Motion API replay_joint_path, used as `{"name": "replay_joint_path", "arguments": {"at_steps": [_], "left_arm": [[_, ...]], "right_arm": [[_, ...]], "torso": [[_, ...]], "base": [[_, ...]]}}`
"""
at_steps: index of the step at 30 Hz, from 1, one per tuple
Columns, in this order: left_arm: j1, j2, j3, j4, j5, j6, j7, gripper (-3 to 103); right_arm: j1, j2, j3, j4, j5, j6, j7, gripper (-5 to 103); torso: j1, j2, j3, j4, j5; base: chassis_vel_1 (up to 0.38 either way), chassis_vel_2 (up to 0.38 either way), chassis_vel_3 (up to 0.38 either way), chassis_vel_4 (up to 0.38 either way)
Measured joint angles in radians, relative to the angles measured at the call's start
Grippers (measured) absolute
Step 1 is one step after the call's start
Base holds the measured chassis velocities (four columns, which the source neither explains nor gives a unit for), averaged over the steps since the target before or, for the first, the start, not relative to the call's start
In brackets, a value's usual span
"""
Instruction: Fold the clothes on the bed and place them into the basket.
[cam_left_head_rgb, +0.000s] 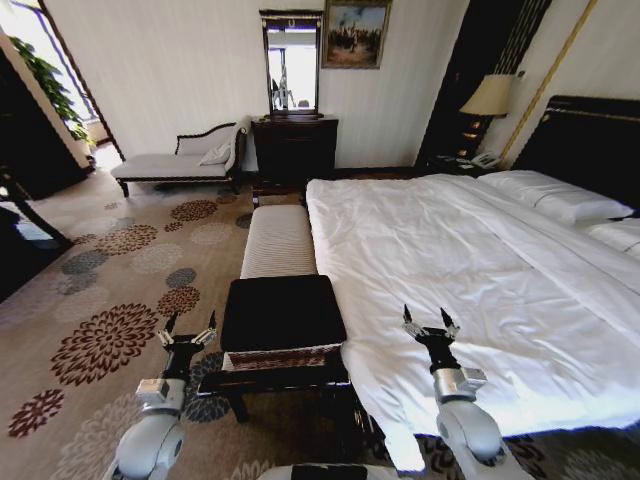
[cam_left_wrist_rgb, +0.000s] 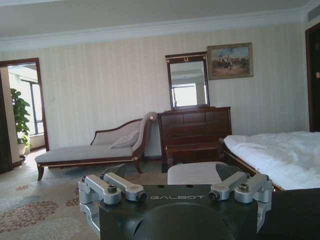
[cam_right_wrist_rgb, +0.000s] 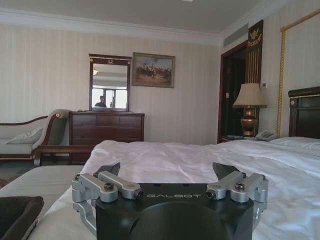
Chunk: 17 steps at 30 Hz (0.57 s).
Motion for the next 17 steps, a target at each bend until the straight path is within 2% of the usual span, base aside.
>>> {"name": "replay_joint_path", "arguments": {"at_steps": [3,17], "left_arm": [[0.0,0.003,-0.002,-0.007,-0.004,0.003,-0.004,100],[-0.003,0.005,0.001,-0.007,-0.008,0.007,-0.008,100]], "right_arm": [[-0.018,0.012,0.015,0.0,-0.032,0.011,-0.014,100],[-0.014,0.012,0.011,-0.004,-0.03,0.01,-0.014,100]], "torso": [[0.0,0.0,0.0,-0.0001,0.0001],[0.0,0.0,0.0,0.0,0.0001]], "base": [[0.0,0.0,0.0,0.0],[0.0,0.0,0.0,0.0]]}}
